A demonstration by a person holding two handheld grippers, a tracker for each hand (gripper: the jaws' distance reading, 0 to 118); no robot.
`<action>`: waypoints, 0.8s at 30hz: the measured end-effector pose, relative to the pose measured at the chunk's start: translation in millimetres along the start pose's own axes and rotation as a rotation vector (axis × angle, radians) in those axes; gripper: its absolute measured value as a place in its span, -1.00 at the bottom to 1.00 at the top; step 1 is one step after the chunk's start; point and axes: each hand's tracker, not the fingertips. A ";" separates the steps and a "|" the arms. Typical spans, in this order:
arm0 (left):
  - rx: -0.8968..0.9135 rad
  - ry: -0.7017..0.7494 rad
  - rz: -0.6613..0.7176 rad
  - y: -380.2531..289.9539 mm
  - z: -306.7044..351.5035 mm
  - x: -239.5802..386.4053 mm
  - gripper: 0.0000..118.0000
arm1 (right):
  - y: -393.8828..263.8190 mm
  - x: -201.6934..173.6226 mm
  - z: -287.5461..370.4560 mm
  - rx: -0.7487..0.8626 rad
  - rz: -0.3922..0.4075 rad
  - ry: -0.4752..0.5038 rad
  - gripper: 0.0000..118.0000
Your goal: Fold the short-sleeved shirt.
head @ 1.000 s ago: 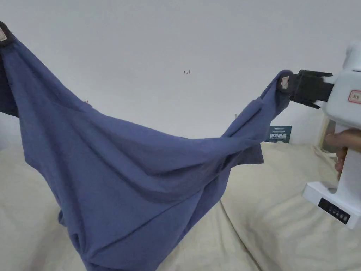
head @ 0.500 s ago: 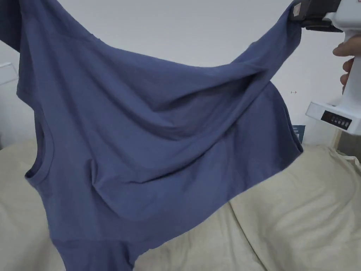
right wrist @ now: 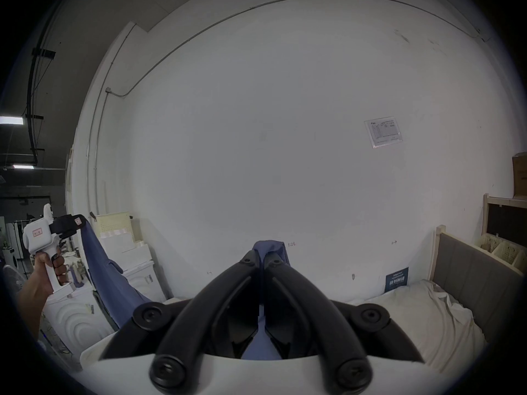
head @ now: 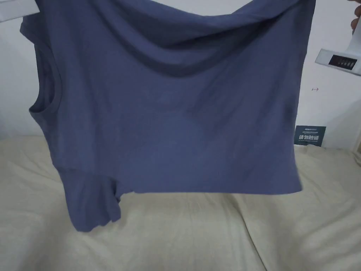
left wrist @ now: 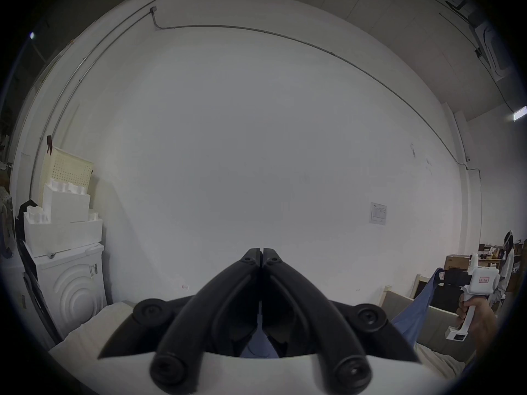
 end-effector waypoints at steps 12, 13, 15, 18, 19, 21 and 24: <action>0.017 -0.006 -0.012 -53.8 -35.5 5.3 -0.99 | -37.3 47.2 -54.5 -0.041 0.010 -0.078 -0.97; 0.013 -0.003 -0.025 -59.6 -35.5 5.7 -1.00 | -41.7 49.4 -55.0 -0.041 0.015 -0.088 -0.97; 0.006 -0.013 -0.013 -68.5 -36.3 -0.1 -1.00 | -49.8 53.6 -55.6 -0.051 0.013 -0.087 -0.97; 0.000 -0.011 -0.015 -91.8 -24.4 2.3 -1.00 | -66.4 59.5 -51.7 -0.060 0.014 -0.089 -0.97; -0.004 -0.015 -0.032 -98.3 -18.7 2.8 -0.99 | -73.8 57.9 -46.2 -0.061 0.011 -0.088 -0.97; -0.018 -0.041 -0.005 -110.0 -4.6 -0.1 -1.00 | -87.9 54.7 -34.9 -0.074 0.012 -0.081 -0.97; -0.038 -0.047 0.006 -127.4 11.3 -8.6 -0.99 | -111.2 54.9 -19.0 -0.095 0.001 -0.069 -0.97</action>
